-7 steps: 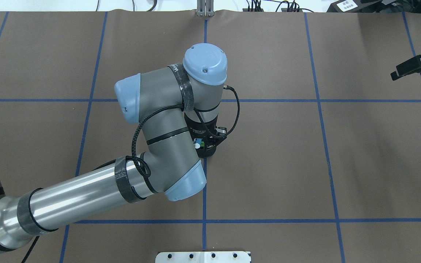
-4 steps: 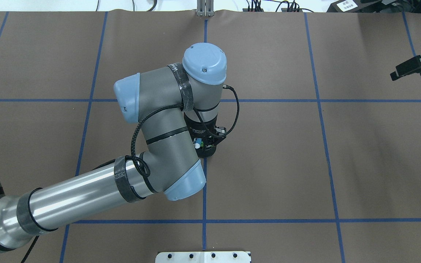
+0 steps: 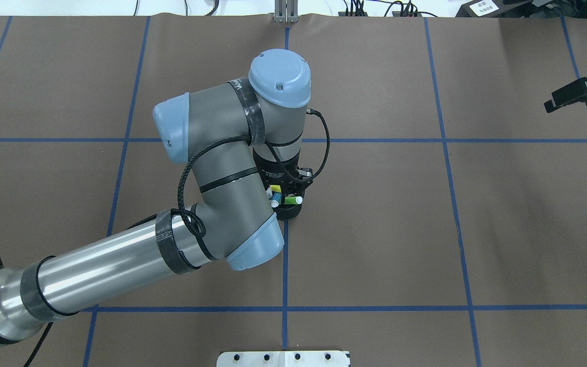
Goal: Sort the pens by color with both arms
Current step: 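Close the left gripper on the blue pen in the cup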
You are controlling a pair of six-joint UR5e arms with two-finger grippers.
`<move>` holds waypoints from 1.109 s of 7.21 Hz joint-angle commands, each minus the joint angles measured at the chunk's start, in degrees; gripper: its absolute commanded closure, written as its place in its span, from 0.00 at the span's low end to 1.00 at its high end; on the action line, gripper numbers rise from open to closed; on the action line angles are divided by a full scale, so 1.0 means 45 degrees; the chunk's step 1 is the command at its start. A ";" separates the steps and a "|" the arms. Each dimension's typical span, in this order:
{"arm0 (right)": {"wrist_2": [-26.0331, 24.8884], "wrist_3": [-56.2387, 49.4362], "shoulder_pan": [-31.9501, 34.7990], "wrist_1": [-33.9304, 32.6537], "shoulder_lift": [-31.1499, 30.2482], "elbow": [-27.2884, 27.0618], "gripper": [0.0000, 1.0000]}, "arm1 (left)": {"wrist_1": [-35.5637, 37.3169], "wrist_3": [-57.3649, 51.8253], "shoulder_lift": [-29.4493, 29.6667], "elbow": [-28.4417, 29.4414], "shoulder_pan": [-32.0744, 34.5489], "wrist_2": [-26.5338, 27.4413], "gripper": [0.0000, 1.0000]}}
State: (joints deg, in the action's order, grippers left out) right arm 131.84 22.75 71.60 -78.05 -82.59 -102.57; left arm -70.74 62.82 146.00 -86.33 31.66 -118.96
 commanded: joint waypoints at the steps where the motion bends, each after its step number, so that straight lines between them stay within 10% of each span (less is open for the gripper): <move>1: 0.0000 0.0004 -0.0013 0.0000 -0.0006 0.0000 0.00 | -0.0080 0.0334 -0.0003 0.0179 0.0035 -0.0009 0.57; 8: -0.0135 -0.0016 -0.0071 0.0020 0.0013 0.0117 0.00 | -0.0237 0.0414 0.0016 0.0238 -0.0024 -0.0088 0.60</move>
State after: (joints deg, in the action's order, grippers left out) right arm 131.70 22.68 71.37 -78.01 -82.53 -102.12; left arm -71.80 64.61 146.11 -85.25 31.59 -119.35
